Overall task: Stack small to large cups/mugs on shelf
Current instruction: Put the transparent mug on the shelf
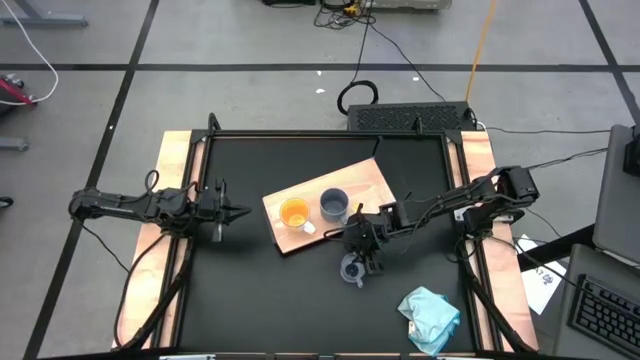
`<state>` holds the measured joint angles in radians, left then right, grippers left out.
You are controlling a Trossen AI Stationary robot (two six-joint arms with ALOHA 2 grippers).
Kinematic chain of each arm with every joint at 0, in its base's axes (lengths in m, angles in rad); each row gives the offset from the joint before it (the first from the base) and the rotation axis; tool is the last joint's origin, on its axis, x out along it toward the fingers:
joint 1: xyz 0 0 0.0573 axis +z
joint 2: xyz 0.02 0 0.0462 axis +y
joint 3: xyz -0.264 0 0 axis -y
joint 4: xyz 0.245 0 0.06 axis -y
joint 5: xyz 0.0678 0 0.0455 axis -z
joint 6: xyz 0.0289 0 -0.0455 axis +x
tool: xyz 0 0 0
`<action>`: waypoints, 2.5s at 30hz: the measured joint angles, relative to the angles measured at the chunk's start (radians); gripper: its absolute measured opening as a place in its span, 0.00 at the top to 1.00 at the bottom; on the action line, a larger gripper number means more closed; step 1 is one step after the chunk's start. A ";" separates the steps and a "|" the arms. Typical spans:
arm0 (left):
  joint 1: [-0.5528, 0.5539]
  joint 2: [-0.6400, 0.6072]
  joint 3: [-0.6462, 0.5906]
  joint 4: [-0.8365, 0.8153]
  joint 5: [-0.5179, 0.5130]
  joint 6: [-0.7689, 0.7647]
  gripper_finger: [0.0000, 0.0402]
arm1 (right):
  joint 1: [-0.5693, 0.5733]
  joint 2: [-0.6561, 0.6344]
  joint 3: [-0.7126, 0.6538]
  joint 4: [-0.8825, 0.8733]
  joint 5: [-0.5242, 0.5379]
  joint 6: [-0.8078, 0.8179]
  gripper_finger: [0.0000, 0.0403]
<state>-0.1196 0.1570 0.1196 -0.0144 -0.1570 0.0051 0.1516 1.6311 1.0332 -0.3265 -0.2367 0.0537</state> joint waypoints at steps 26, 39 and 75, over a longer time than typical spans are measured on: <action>0.000 0.000 0.000 -0.013 0.000 -0.018 1.00 | 0.000 0.000 0.108 -0.158 0.122 -0.009 1.00; 0.000 0.000 0.000 -0.068 0.003 -0.059 0.98 | 0.001 -0.135 0.139 -0.258 0.242 -0.011 1.00; 0.000 0.000 0.000 -0.064 0.002 -0.059 0.95 | -0.263 -0.281 0.139 -0.495 0.240 -0.396 1.00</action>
<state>-0.1192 0.1570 0.1196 -0.0780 -0.1551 -0.0539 -0.1113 1.3502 1.1721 -0.8216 0.0031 -0.3426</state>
